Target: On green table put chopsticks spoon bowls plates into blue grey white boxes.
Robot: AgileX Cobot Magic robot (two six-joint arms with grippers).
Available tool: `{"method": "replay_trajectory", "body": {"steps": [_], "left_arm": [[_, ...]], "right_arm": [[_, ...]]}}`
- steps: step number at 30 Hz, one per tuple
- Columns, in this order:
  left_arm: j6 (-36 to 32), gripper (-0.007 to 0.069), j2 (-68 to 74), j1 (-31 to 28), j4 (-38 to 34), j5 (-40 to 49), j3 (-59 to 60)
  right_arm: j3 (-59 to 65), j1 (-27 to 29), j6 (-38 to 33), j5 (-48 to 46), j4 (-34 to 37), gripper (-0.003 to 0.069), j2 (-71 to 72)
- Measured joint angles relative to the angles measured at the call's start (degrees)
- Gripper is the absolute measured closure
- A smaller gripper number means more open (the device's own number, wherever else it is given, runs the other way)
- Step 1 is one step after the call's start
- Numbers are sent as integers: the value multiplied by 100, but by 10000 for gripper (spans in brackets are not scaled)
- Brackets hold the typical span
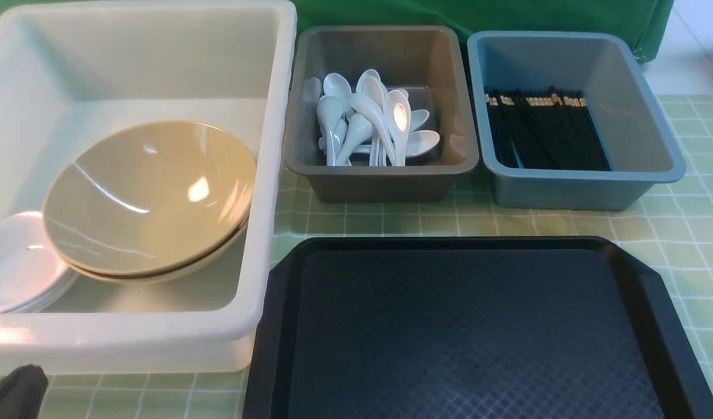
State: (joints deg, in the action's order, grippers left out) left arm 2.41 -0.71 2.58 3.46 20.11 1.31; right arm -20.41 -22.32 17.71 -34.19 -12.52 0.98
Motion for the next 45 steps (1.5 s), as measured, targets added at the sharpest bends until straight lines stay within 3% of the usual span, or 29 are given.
{"method": "replay_trajectory", "body": {"steps": [28, 38, 45], "left_arm": [[0, 626, 0, -163, 48, 33, -10], [0, 626, 0, -163, 53, 33, -10], [0, 626, 0, -163, 59, 33, -10]], "right_arm": [[0, 77, 0, -170, 0, 559, 0], [10, 1356, -358, -96, -108, 553, 0], [1065, 2715, -719, 1604, -116, 546, 0]]}}
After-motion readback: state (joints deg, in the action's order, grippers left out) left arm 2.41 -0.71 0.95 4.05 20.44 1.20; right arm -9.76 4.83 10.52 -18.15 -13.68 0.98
